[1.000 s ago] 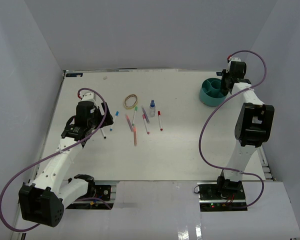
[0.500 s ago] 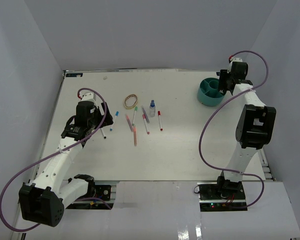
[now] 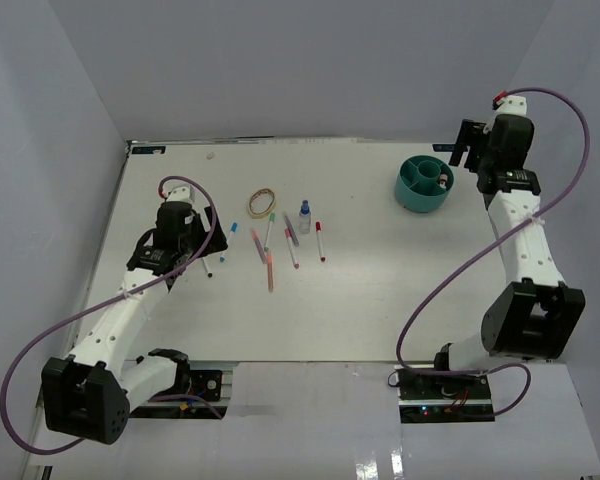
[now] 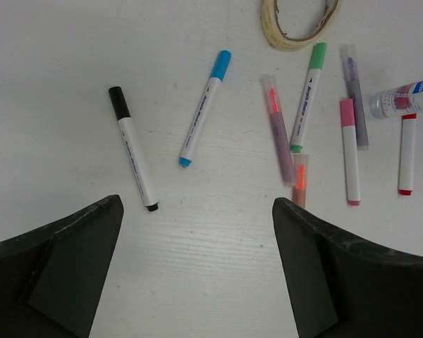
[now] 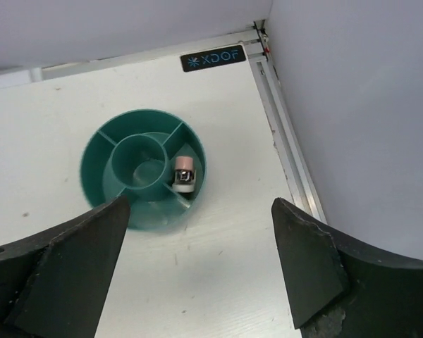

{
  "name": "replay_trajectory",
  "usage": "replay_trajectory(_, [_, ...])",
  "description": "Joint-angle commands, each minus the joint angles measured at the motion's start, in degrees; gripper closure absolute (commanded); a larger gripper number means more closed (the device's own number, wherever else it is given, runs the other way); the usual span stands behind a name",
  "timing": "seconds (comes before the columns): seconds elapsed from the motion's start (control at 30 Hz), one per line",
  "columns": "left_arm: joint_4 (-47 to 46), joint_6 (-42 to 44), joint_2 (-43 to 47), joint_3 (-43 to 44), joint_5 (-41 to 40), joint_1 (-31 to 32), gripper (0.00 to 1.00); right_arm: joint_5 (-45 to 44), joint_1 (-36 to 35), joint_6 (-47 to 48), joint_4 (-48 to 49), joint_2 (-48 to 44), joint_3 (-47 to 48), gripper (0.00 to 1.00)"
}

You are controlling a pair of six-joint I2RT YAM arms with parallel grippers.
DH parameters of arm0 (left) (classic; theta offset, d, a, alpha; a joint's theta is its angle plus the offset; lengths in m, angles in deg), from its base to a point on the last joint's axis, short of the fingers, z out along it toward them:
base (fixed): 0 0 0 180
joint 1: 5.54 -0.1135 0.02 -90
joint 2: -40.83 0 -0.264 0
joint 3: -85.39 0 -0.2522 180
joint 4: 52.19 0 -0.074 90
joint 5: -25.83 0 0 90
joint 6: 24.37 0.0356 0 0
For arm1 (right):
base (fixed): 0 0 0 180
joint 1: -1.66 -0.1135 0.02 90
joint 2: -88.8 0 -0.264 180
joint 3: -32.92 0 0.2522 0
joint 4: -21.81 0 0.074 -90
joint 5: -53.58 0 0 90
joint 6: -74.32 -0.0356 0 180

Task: Sort the stationery into containers
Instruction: Pick up the pen from the center of the board.

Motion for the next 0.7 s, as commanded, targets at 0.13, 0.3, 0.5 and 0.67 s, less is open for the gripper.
replay_trajectory(0.13, [2.6, -3.9, -4.5, -0.1, -3.2, -0.2, 0.02, 10.5, -4.0, -9.0, 0.2, -20.2, -15.9, 0.09])
replay_trajectory(0.3, [4.3, -7.0, -8.7, -0.3, -6.0, -0.3, 0.02, 16.9, -7.8, -11.4, 6.1, -29.9, -28.3, 0.09])
replay_trajectory(0.5, [4.3, -7.8, -17.1, 0.9, -7.7, -1.6, 0.06, 20.4, -10.0, -12.8, 9.5, -34.3, -34.6, 0.09])
replay_trajectory(0.67, [2.9, -8.0, -22.6, 1.7, -7.5, -3.0, 0.14, 20.2, -11.8, -12.7, 9.7, -34.6, -34.8, 0.09])
